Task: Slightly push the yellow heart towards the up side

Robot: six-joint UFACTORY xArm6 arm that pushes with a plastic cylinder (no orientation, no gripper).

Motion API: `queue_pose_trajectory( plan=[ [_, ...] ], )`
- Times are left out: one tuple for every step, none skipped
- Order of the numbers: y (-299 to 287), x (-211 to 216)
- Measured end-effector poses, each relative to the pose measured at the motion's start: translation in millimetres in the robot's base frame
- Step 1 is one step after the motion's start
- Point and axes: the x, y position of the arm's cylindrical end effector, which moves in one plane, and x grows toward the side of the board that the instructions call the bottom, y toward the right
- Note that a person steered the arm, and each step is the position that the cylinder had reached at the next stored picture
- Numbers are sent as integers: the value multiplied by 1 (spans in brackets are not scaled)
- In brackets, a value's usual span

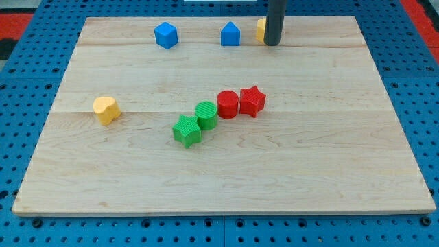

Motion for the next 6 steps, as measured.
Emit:
queue_pose_trajectory(
  plan=[
    [-13,61],
    [-22,111],
    [14,179],
    [-54,253],
    [-159,254],
    [-199,212]
  ],
)
